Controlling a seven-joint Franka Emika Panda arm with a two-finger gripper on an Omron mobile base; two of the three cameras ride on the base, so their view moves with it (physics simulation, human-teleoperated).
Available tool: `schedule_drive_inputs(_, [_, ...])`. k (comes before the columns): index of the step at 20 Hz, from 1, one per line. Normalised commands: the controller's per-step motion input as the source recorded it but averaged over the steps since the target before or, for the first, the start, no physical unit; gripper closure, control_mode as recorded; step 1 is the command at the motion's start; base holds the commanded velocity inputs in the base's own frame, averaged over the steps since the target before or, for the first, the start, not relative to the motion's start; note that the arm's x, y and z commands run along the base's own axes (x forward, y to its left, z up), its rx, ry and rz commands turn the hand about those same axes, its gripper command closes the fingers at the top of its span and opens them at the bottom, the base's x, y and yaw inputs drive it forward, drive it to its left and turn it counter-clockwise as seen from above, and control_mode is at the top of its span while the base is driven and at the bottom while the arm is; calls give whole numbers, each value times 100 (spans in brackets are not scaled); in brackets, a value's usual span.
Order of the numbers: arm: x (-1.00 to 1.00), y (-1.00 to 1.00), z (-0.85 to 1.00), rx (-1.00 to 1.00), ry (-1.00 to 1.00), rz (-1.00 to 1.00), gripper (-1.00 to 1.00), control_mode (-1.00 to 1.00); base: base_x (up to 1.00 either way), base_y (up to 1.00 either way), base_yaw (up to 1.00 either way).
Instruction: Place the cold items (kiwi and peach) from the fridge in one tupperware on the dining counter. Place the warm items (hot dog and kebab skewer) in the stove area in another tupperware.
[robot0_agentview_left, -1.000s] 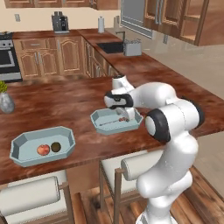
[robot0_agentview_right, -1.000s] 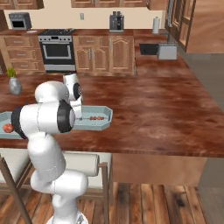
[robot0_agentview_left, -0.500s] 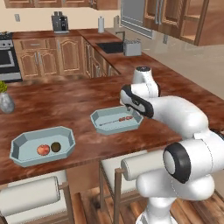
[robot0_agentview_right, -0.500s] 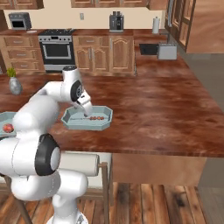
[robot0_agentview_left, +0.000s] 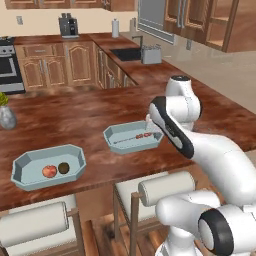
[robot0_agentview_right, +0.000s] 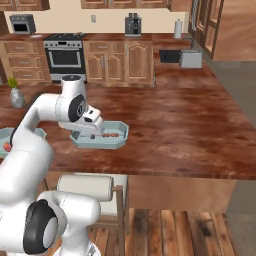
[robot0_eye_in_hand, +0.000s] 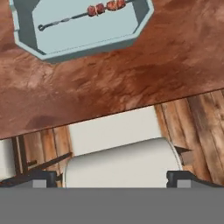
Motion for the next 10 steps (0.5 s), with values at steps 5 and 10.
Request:
schedule_drive_inputs(5, [-100,29,-2,-10,-1,20,-100,-100,0,0,0])
schedule_drive_inputs(10, [-59,0,4,-14,1,0,-100,-100,0,0,0])
